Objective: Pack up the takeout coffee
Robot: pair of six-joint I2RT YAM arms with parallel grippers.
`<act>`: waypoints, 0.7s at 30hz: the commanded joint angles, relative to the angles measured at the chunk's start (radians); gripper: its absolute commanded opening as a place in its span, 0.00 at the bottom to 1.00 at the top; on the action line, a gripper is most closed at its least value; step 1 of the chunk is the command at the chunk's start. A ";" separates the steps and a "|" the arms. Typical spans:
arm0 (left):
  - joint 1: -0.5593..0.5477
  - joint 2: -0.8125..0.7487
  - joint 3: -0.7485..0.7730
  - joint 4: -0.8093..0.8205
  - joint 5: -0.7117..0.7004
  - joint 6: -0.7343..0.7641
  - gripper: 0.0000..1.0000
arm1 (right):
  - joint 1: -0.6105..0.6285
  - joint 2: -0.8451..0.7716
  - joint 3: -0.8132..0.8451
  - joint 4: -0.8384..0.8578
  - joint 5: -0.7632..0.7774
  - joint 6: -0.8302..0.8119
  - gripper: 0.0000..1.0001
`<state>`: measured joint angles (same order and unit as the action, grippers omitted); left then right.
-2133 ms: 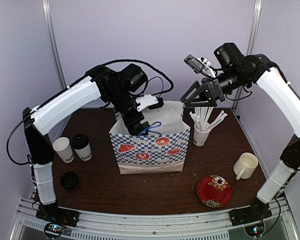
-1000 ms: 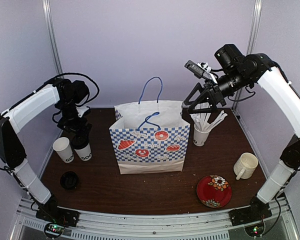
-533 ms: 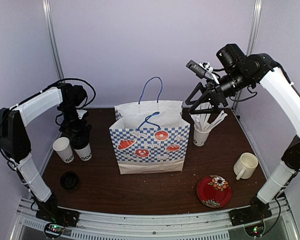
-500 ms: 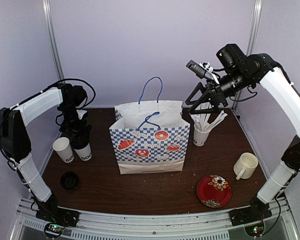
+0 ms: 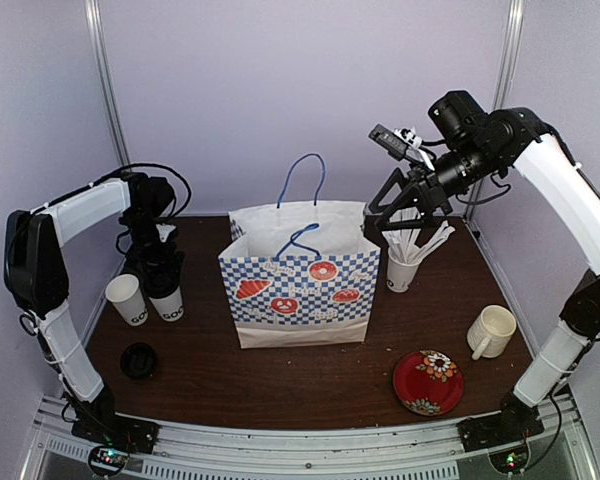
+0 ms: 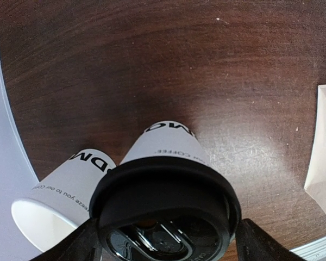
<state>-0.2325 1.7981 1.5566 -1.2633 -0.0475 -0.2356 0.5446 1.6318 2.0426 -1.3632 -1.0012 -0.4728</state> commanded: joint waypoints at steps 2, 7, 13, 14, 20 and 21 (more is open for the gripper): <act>0.010 0.009 -0.023 0.014 0.027 -0.011 0.86 | -0.004 0.019 0.016 -0.015 0.000 -0.013 0.85; 0.010 -0.008 -0.048 -0.002 0.027 -0.009 0.80 | -0.004 0.030 0.024 -0.018 -0.006 -0.014 0.85; 0.009 -0.082 -0.031 -0.057 0.044 -0.009 0.71 | -0.003 0.034 0.032 -0.020 -0.007 -0.010 0.85; 0.008 -0.100 -0.025 -0.071 0.044 -0.008 0.71 | -0.004 0.035 0.032 -0.019 -0.007 -0.010 0.85; -0.091 -0.234 0.020 -0.153 0.047 0.007 0.70 | -0.005 0.033 0.055 -0.025 0.033 -0.011 0.85; -0.120 -0.249 0.030 -0.174 0.063 0.007 0.70 | -0.010 0.028 0.055 -0.022 0.045 -0.012 0.85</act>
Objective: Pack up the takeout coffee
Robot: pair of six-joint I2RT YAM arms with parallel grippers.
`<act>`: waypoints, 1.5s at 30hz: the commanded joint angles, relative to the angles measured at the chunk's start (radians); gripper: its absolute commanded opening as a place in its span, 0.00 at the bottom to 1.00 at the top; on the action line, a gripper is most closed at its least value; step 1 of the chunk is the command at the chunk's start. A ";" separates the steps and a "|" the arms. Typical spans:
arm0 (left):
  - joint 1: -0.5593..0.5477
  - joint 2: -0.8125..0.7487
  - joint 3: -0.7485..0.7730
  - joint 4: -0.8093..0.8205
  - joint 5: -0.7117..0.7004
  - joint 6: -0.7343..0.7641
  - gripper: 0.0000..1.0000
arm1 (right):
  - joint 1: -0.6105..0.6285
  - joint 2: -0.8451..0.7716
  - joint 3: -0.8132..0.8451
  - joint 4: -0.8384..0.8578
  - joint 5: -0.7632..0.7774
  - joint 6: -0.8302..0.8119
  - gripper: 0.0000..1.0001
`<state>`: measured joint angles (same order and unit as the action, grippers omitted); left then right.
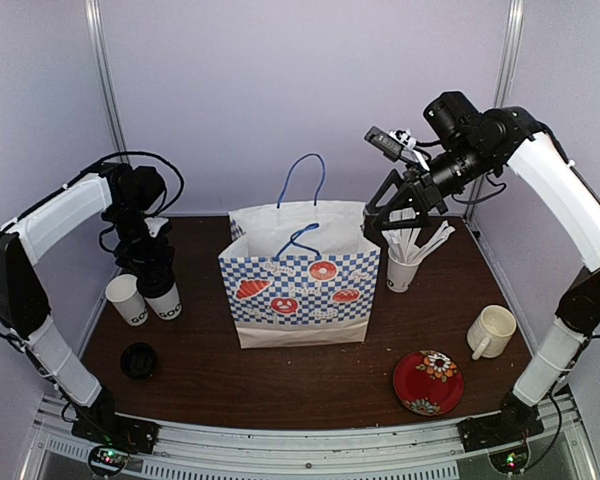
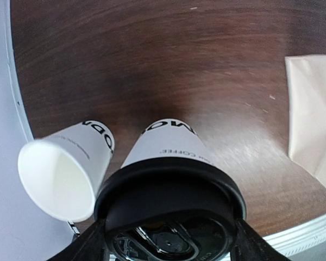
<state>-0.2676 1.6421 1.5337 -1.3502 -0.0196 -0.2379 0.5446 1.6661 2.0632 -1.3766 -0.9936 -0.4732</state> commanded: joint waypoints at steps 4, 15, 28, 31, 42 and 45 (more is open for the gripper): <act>-0.235 -0.155 0.088 -0.152 0.049 0.007 0.70 | -0.039 -0.024 0.022 0.007 0.082 -0.008 0.86; -0.658 -0.230 0.077 -0.195 0.064 -0.140 0.69 | -0.216 -0.116 -0.145 0.194 0.153 0.136 0.99; -0.998 0.221 0.360 0.013 -0.005 0.055 0.68 | -0.296 -0.241 -0.355 0.302 0.255 0.137 0.99; -1.013 0.386 0.547 -0.031 -0.012 0.101 0.68 | -0.298 -0.246 -0.364 0.278 0.239 0.127 0.99; -1.014 0.576 0.730 -0.058 0.012 0.164 0.75 | -0.302 -0.304 -0.416 0.256 0.240 0.092 0.99; -1.015 0.593 0.726 -0.061 0.017 0.171 0.79 | -0.302 -0.304 -0.422 0.252 0.236 0.087 0.98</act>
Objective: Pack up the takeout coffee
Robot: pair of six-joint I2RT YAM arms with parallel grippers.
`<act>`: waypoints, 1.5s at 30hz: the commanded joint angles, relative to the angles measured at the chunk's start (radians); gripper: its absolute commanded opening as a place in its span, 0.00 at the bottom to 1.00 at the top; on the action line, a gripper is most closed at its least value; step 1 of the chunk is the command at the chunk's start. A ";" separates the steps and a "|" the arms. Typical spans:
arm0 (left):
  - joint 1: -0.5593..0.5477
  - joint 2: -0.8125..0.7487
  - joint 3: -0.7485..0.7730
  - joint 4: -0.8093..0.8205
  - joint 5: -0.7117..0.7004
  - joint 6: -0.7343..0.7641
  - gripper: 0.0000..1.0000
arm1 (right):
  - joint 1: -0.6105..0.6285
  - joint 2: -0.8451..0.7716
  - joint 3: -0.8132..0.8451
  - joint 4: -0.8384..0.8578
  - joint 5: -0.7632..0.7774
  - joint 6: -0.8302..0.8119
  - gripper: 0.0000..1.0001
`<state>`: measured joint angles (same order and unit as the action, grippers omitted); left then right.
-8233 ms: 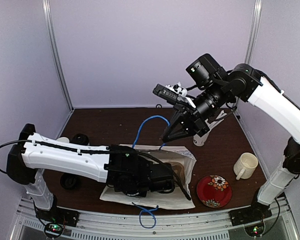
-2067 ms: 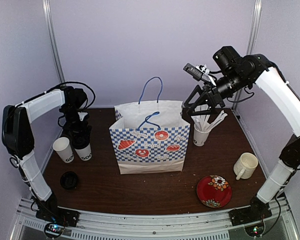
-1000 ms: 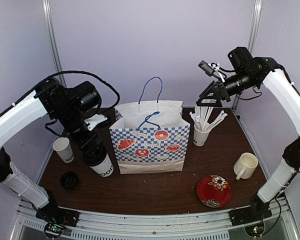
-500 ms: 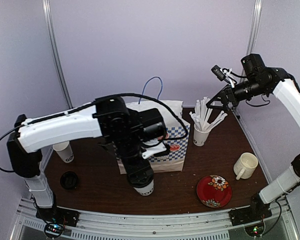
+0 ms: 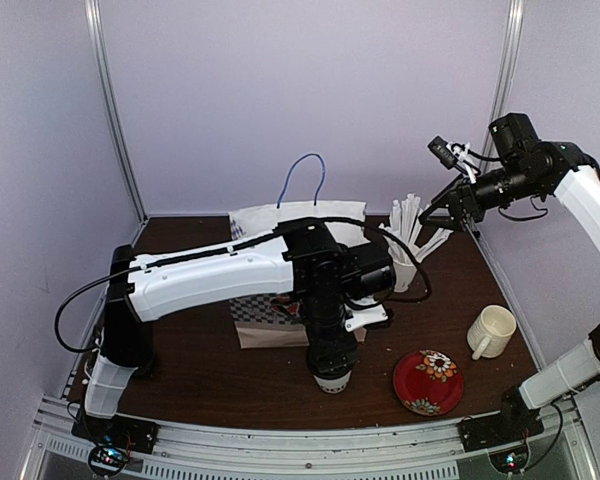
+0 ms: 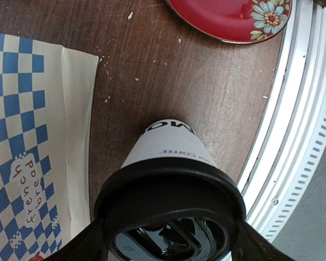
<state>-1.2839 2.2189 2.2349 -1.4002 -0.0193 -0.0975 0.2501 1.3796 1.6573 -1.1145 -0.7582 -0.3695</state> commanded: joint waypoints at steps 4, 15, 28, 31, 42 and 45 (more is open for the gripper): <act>0.002 0.037 0.021 -0.013 0.019 0.035 0.81 | -0.008 -0.016 -0.026 -0.009 -0.007 -0.017 0.98; 0.000 -0.050 0.065 0.031 -0.001 0.047 0.98 | -0.008 -0.019 -0.031 -0.057 -0.043 -0.065 0.98; 0.000 -0.591 -0.212 0.261 -0.128 0.177 0.98 | 0.214 -0.013 -0.079 -0.297 0.026 -0.434 0.80; 0.038 -0.684 -0.277 0.316 -0.270 0.108 0.98 | 0.355 -0.010 -0.101 -0.288 0.096 -0.450 0.79; 0.368 -0.931 -0.600 0.506 -0.262 -0.215 0.98 | 0.710 0.198 -0.070 -0.085 0.325 -0.376 0.98; 0.368 -0.935 -0.600 0.481 -0.275 -0.215 0.98 | 0.762 0.275 -0.028 -0.058 0.383 -0.372 0.97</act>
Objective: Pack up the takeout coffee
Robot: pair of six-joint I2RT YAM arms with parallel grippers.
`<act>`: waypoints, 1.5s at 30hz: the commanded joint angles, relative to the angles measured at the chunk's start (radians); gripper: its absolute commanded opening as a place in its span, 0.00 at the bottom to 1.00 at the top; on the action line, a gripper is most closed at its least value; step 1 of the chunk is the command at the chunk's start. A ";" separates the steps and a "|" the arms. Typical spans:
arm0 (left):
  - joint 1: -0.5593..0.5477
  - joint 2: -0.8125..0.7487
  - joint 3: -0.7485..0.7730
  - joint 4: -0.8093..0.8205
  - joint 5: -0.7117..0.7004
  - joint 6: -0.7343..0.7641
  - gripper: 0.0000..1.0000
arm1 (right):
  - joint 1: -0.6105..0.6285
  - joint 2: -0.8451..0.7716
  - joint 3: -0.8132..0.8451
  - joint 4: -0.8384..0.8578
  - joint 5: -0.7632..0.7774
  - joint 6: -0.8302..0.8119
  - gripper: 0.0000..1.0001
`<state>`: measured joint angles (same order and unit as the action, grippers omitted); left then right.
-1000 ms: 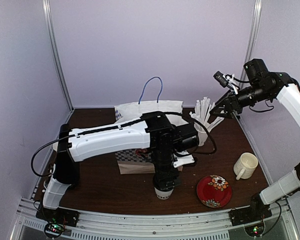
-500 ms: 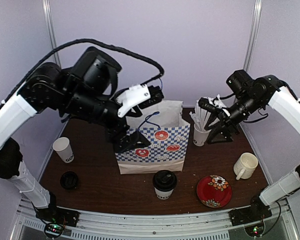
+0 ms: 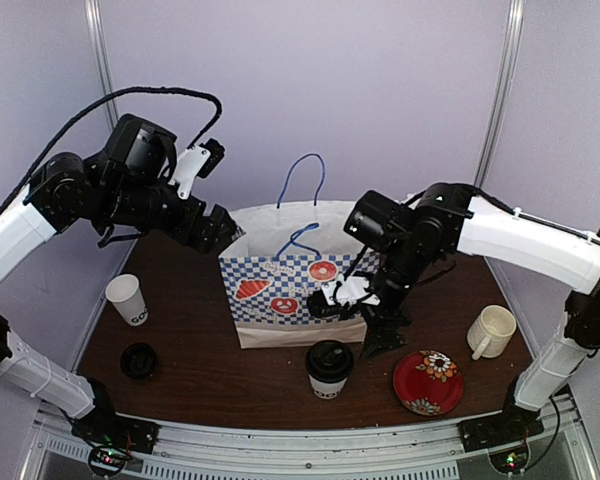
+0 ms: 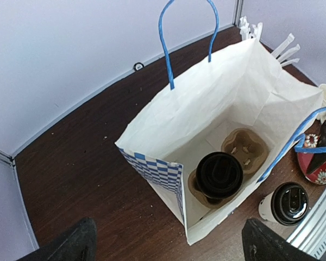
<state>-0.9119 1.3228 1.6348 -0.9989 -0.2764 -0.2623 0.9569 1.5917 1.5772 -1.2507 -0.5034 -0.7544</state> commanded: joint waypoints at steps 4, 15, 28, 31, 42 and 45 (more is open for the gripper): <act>-0.004 -0.042 -0.006 0.052 -0.055 -0.054 0.98 | 0.089 0.139 0.093 0.079 0.137 -0.009 0.97; -0.003 -0.075 -0.055 0.055 -0.055 -0.059 0.98 | 0.123 0.222 0.101 0.091 0.184 -0.056 0.98; -0.004 -0.072 -0.072 0.051 -0.055 -0.051 0.98 | 0.142 0.270 0.100 0.077 0.191 -0.068 0.91; -0.003 -0.071 -0.077 0.052 -0.059 -0.049 0.98 | 0.151 0.269 0.090 0.080 0.206 -0.068 0.88; -0.002 -0.050 -0.059 0.043 -0.057 -0.037 0.98 | 0.155 0.268 0.056 0.090 0.233 -0.067 0.87; -0.001 -0.038 -0.043 0.039 -0.061 -0.032 0.98 | 0.158 0.267 0.044 0.093 0.242 -0.068 0.87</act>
<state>-0.9161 1.2694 1.5646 -0.9775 -0.3195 -0.3080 1.1061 1.8523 1.6459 -1.1675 -0.2928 -0.8165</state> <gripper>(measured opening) 0.975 0.868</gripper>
